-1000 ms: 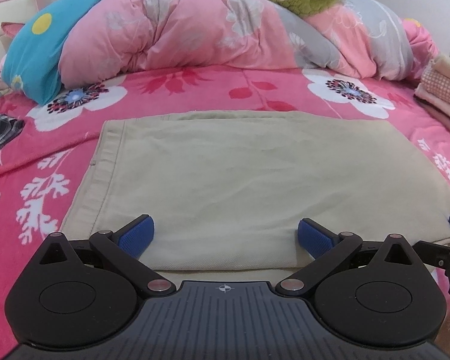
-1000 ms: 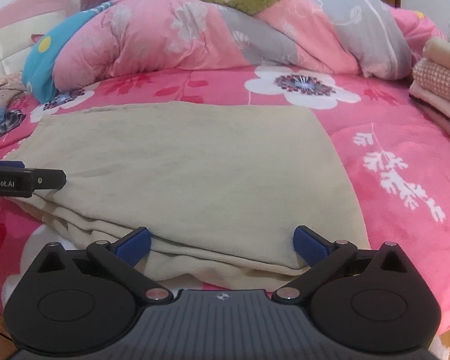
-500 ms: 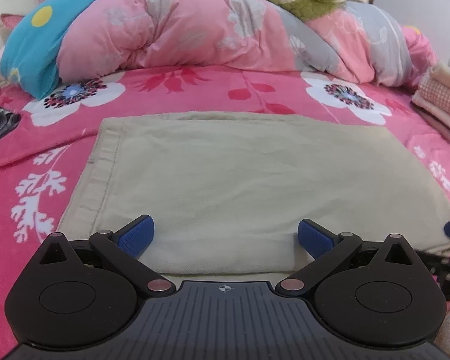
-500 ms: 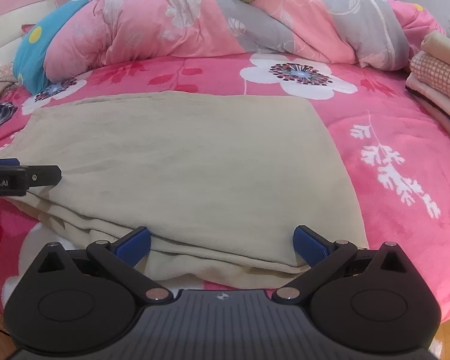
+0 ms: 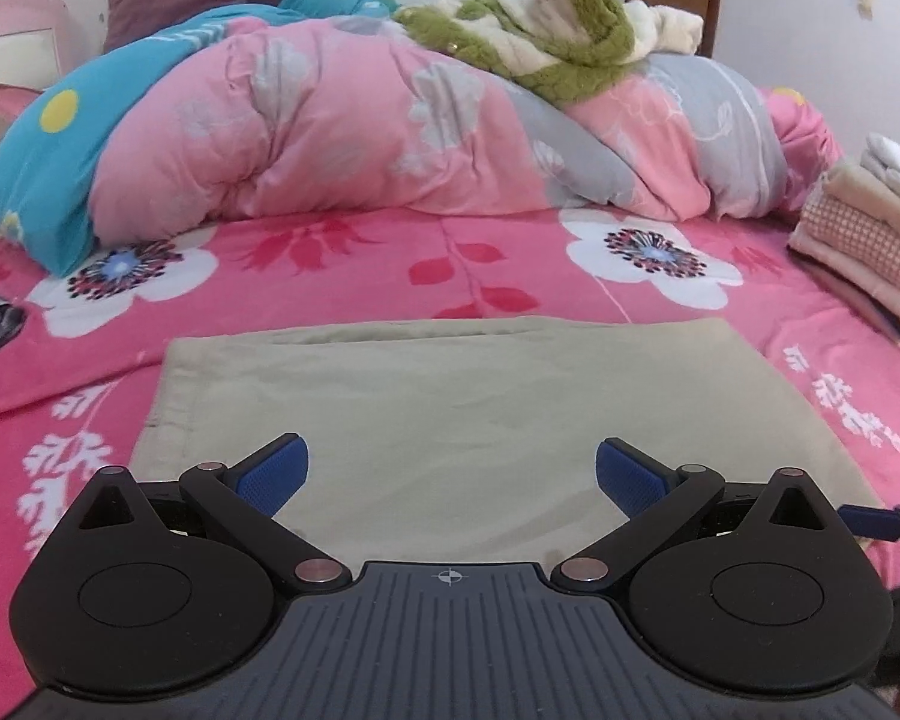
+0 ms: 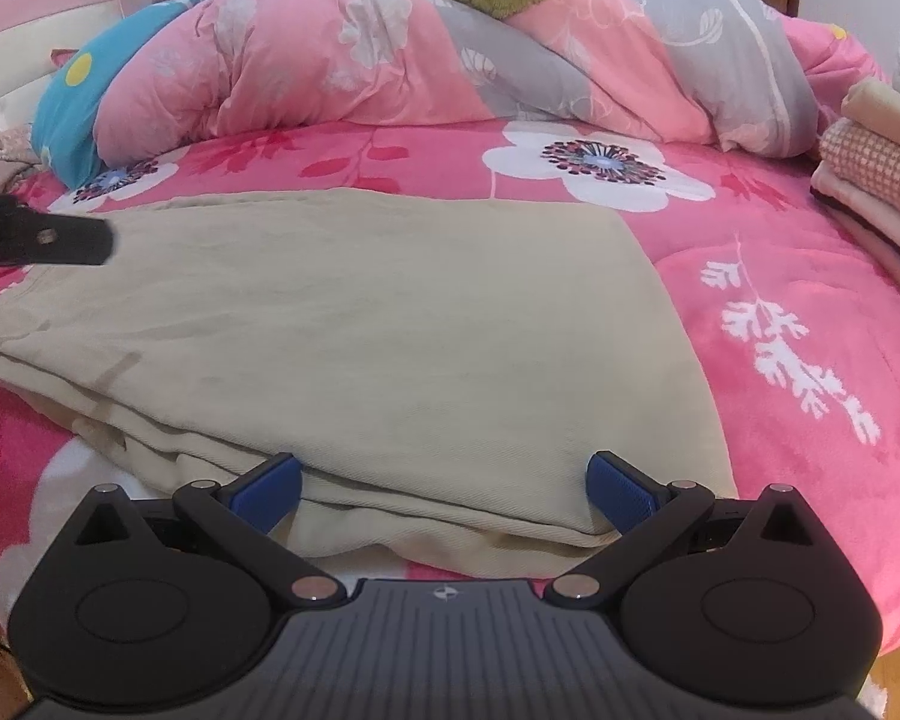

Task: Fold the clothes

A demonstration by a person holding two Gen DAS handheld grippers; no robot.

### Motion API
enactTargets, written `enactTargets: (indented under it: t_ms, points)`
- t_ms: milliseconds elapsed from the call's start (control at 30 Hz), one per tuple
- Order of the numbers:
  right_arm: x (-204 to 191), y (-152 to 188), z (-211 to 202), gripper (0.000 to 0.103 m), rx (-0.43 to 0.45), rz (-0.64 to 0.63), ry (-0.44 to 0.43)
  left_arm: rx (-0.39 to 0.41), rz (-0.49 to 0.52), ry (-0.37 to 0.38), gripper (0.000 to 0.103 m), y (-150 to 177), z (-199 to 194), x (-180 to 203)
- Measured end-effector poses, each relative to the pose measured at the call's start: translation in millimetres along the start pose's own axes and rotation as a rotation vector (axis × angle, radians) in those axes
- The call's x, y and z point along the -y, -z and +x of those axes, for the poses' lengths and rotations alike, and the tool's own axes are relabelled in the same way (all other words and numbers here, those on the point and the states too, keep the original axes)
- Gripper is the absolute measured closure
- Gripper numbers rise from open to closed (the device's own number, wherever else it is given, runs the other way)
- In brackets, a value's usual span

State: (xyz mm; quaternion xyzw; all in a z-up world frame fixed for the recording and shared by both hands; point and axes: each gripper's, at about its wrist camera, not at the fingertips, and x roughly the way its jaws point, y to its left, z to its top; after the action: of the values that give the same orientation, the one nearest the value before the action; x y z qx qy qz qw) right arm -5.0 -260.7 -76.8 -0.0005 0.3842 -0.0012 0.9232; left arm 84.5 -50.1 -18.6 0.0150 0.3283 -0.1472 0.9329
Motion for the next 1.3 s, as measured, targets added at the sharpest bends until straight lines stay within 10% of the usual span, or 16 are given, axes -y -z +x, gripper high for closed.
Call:
enactTargets:
  t_ms: [567,800,1300]
  points:
    - [-3,-1,-4,0.0,0.024,-0.064,0.001,-0.087,-0.009,-0.052,0.0,21,33,4]
    - [-9,-14,-30,0.0,0.178,-0.126,0.069,-0.101,-0.011,-0.055,0.0,19,36,5]
    - [16,-23,-14,0.0,0.198,0.007,0.021,-0.107,0.002,-0.067,0.0,19,37,7]
